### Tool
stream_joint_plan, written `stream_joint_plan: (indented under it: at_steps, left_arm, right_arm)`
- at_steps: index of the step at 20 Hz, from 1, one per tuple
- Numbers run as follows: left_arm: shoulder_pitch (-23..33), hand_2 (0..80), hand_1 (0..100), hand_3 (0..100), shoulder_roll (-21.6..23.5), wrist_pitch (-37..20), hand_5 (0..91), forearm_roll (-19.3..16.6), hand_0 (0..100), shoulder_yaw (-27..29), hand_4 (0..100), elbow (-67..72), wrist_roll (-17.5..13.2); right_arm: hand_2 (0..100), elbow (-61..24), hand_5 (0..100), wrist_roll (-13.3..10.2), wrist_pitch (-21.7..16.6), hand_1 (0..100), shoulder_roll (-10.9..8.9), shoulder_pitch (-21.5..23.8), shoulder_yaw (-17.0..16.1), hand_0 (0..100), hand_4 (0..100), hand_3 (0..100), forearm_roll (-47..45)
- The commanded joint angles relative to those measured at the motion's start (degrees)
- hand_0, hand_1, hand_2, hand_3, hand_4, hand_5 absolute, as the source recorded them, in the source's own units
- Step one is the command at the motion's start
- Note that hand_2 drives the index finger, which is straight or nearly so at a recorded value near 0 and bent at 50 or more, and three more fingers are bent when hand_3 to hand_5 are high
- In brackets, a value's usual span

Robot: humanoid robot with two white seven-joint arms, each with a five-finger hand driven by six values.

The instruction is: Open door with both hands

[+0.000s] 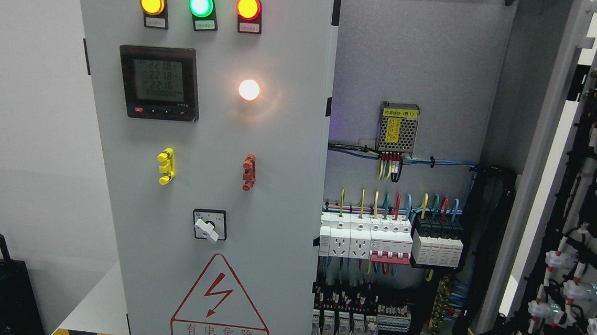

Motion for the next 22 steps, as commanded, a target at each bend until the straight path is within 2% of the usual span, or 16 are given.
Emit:
stream_joint_plan:
  at_steps: [1, 4, 6, 8, 11, 13, 15, 18, 22]
  left_arm:
    - [0.0, 0.0, 0, 0, -1.1, -0.2, 0.0, 0.9, 0, 1.1, 0, 1.3, 0.2]
    - [0.0, 0.0, 0, 0, -1.1, -0.3, 0.0, 1.0, 0, 2.9, 0, 1.0, 0.2]
    - [0.0, 0.0, 0, 0, -1.1, -0.5, 0.0, 0.9, 0, 2.9, 0, 0.9, 0.1]
    - [-0.1, 0.0, 0, 0, -1.1, -1.1, 0.0, 0.9, 0, 2.9, 0, 0.7, 0.1]
    - [-0.9, 0.0, 0, 0, -1.0, -1.1, 0.0, 0.9, 0, 2.9, 0, 0.8, 0.1]
    - [-1.9, 0.0, 0, 0, -0.9, -1.1, 0.0, 0.9, 0, 2.9, 0, 1.1, 0.1]
    - [-2.6, 0.0, 0, 0, -0.9, -1.1, 0.0, 0.9, 0, 2.9, 0, 1.1, 0.1]
    - [-3.4, 0.0, 0, 0, -0.9, -1.1, 0.0, 0.9, 0, 2.8, 0, 1.1, 0.1]
    - [-3.7, 0.0, 0, 0, -1.0, -1.1, 0.0, 0.8, 0, 2.9, 0, 0.9, 0.1]
  right_arm:
    - [0, -15.0, 0, 0.0, -0.1, 0, -2.98, 1.6, -0.1, 38, 0, 0, -2.0]
    - [0, -27.9, 0, -0.1, 0.0, 0, -4.38, 6.0, -0.1, 38, 0, 0, -2.0]
    - [0, -38.8, 0, -0.1, 0.1, 0, -6.83, 11.3, -0.1, 38, 0, 0, -2.1]
    - [0, -46.4, 0, -0.1, 0.1, 0, -7.81, 14.3, -0.1, 38, 0, 0, -2.1]
    - [0, -53.0, 0, -0.1, -0.5, 0, -8.17, 17.2, -0.2, 38, 0, 0, -2.2]
    - [0, -57.1, 0, -0.1, -2.8, 0, -8.43, 19.0, -0.2, 38, 0, 0, -2.2]
    - [0, -62.4, 0, -0.1, -4.5, 0, -9.39, 21.8, -0.6, 38, 0, 0, -2.2]
    - [0, -71.3, 0, -0.1, -4.9, 0, -10.54, 25.9, -0.5, 38, 0, 0, -2.3]
    - [0, -80.4, 0, 0.0, -5.5, 0, -13.52, 31.3, 0.3, 38, 0, 0, -2.6]
